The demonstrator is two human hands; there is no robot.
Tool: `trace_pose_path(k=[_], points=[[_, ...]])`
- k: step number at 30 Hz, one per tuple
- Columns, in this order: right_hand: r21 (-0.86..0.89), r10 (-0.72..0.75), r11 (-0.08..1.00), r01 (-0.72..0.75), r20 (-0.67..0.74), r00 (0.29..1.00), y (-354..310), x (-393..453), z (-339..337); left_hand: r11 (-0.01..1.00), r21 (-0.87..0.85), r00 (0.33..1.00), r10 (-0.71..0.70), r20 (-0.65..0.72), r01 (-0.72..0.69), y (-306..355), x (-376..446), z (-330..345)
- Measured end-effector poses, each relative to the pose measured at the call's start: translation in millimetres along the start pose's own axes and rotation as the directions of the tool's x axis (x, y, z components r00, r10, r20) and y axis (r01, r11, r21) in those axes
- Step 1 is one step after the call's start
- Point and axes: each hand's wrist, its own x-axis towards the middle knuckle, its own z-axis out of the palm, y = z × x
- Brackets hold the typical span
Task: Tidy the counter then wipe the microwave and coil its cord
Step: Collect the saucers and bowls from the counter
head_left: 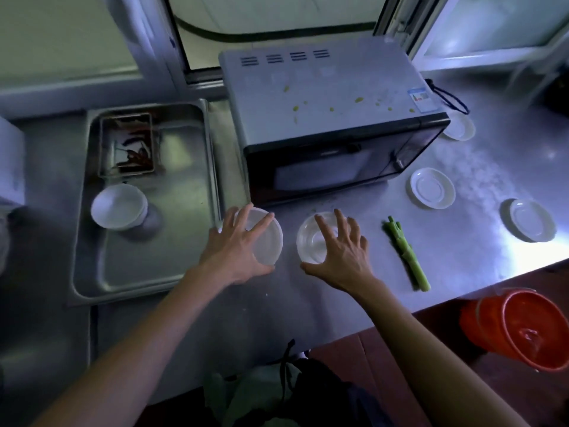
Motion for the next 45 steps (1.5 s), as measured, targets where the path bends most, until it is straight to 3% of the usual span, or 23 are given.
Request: trace_pose_path(k=[10, 19, 28, 39, 45], points=[[0.018, -0.146, 0.989, 0.146, 0.030, 0.989, -124, 15, 12, 0.982, -0.077, 0.984, -0.168, 0.057, 0.172, -120, -44, -2], [-0.011, -0.191, 0.981, 0.192, 0.045, 0.981, -208, 40, 35, 0.967, -0.098, 0.964, -0.218, 0.154, 0.235, -187, -57, 19], [0.002, -0.107, 0.994, 0.107, 0.021, 0.994, -211, 52, 39, 0.983, -0.085, 0.960, -0.141, 0.240, 0.166, -193, -23, 48], [0.059, -0.051, 0.997, 0.051, 0.006, 0.999, -212, 65, 44, 0.992, -0.054, 0.972, -0.104, 0.213, 0.117, -194, -4, 81], [0.067, -0.094, 0.993, 0.093, 0.017, 0.995, -228, 72, 44, 0.987, -0.097, 0.984, -0.116, 0.135, 0.130, -205, -21, 77]])
